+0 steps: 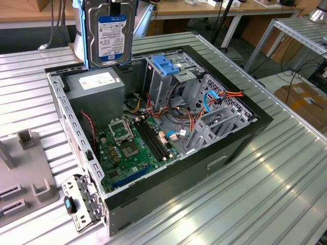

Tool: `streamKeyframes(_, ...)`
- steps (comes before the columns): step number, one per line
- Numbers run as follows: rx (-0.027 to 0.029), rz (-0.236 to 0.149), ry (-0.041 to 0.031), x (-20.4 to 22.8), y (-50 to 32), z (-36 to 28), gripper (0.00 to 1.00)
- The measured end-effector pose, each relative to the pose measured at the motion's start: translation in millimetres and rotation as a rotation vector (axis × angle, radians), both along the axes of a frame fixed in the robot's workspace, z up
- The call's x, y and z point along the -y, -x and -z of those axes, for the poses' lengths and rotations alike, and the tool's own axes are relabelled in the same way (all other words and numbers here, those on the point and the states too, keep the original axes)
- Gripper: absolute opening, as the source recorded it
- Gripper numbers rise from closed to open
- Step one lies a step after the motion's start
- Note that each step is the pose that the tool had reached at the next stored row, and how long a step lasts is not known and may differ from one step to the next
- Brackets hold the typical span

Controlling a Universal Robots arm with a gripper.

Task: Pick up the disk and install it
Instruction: 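Pick up the disk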

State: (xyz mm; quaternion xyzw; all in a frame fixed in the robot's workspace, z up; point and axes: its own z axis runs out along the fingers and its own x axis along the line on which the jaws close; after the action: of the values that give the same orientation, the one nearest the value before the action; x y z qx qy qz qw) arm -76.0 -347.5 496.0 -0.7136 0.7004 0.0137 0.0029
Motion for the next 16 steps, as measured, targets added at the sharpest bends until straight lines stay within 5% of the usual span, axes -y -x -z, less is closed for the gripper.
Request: streamKeyframes(16, -0.0001, 0.000, 0.0001, -0.1, -3.5, 0.0, 0.35)
